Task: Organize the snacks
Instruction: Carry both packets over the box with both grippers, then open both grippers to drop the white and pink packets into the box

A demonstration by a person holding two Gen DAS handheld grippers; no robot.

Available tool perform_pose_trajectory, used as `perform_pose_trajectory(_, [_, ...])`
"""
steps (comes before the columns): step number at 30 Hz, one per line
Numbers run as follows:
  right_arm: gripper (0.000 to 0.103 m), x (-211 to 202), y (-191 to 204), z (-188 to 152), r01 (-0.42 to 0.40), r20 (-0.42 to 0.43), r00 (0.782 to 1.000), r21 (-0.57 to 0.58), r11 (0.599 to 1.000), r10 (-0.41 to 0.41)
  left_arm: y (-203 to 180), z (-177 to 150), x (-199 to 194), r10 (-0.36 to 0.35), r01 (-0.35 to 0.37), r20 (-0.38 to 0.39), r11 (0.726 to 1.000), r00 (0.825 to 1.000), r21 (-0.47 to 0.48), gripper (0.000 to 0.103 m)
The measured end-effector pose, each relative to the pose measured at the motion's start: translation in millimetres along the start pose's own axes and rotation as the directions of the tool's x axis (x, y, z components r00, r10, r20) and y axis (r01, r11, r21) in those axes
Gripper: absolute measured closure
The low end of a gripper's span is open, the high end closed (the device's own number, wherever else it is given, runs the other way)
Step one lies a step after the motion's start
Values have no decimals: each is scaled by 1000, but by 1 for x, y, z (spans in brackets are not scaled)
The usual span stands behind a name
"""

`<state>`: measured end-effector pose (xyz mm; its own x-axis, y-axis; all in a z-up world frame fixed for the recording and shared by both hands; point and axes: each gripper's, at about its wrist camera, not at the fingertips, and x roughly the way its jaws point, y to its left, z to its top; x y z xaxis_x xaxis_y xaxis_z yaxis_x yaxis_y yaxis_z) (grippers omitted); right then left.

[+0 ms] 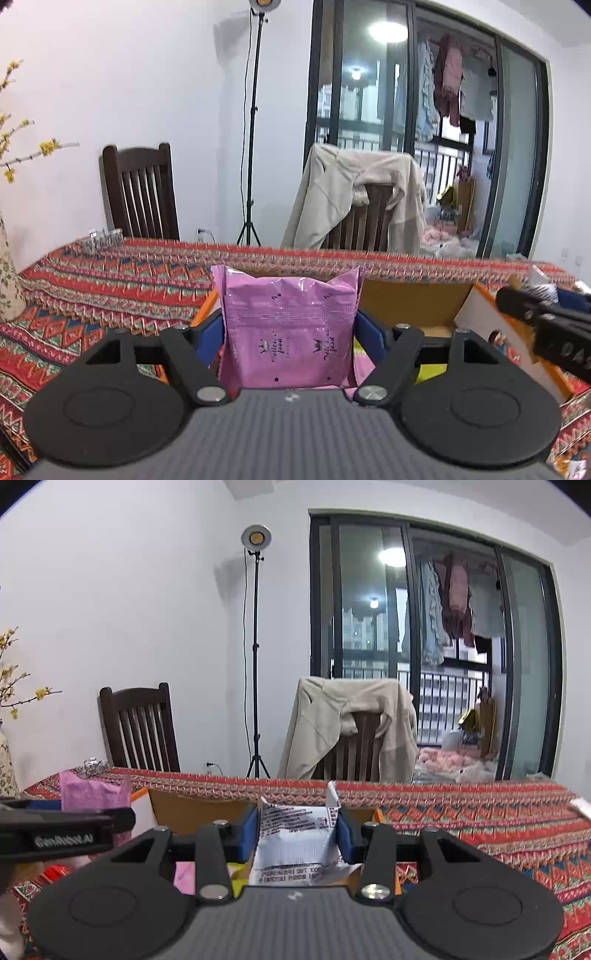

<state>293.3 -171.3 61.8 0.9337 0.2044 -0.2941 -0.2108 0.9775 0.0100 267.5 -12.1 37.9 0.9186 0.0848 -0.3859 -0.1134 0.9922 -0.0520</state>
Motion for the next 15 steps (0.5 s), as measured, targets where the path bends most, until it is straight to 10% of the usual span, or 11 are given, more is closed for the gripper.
perform_pose_trajectory(9, [51, 6, -3, -10, 16, -70, 997, 8, 1000, -15, 8, -9, 0, -30, 31, 16, 999, 999, -32, 15])
perform_pose_trajectory(13, [1, 1, -7, -14, 11, -67, 998, 30, 999, -9, 13, -12, -5, 0, 5, 61, 997, 998, -74, 0])
perform_pose_trajectory(15, [0, -3, -10, -16, 4, -57, 998, 45, 999, -2, 16, -11, -6, -12, 17, 58, 996, 998, -83, 0])
